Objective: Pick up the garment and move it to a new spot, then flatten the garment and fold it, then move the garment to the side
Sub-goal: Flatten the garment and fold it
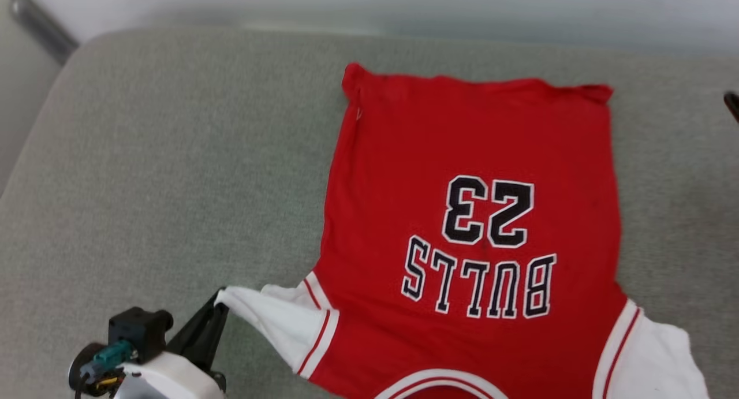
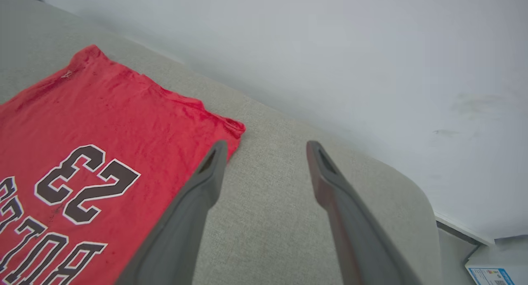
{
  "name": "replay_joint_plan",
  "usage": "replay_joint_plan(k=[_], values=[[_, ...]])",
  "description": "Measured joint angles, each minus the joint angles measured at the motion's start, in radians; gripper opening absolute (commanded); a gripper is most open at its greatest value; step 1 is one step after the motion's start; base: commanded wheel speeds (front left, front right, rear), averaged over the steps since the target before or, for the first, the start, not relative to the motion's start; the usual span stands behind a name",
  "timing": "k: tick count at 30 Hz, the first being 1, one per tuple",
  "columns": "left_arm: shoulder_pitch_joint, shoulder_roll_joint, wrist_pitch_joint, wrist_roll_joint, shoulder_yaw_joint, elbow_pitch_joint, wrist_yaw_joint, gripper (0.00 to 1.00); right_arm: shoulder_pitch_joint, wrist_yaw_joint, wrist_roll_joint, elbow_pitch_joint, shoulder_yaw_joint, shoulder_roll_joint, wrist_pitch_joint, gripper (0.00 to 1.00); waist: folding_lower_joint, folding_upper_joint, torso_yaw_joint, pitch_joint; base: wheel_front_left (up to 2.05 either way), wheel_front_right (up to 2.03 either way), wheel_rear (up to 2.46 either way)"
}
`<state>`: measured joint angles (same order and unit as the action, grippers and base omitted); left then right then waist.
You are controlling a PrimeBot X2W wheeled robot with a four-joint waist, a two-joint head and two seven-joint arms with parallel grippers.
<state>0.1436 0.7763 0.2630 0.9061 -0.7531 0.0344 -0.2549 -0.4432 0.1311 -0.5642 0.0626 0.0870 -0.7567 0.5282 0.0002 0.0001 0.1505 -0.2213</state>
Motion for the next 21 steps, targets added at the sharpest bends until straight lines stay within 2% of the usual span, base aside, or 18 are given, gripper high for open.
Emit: replay_joint_plan(k=[1, 2, 3, 6, 12, 21], values=[[0.008, -0.006, 0.000, -0.009, 0.008, 0.003, 0.002, 0.00, -0.050, 0.000, -0.005, -0.006, 0.028, -0.007, 0.042, 1.00, 0.0000, 0.0000, 0.007, -0.021, 0.00, 0.00, 0.00], [0.025, -0.019, 0.000, -0.030, 0.024, 0.007, 0.009, 0.00, -0.158, 0.000, -0.018, -0.033, 0.090, -0.025, 0.149, 1.00, 0.0000, -0.0001, 0.023, -0.063, 0.00, 0.00, 0.00], [0.025, -0.019, 0.000, -0.030, 0.024, 0.007, 0.009, 0.00, -0.158, 0.000, -0.018, -0.033, 0.090, -0.025, 0.149, 1.00, 0.0000, -0.0001, 0.023, -0.063, 0.00, 0.00, 0.00], [0.040, -0.048, 0.000, -0.058, 0.043, 0.013, 0.022, 0.00, -0.299, 0.000, -0.046, -0.096, 0.168, -0.029, 0.340, 1.00, 0.0001, 0.0000, 0.046, -0.125, 0.00, 0.00, 0.00], [0.090, -0.126, 0.000, -0.124, 0.087, 0.035, 0.067, 0.00, -0.558, 0.000, -0.011, -0.243, 0.245, 0.010, 0.713, 1.00, 0.0002, 0.0000, 0.117, -0.270, 0.00, 0.00, 0.00], [0.112, -0.197, 0.000, -0.184, 0.132, 0.041, 0.114, 0.00, -0.644, 0.000, 0.072, -0.351, 0.213, 0.068, 0.749, 1.00, 0.0001, 0.0000, 0.189, -0.407, 0.00, 0.00, 0.00]])
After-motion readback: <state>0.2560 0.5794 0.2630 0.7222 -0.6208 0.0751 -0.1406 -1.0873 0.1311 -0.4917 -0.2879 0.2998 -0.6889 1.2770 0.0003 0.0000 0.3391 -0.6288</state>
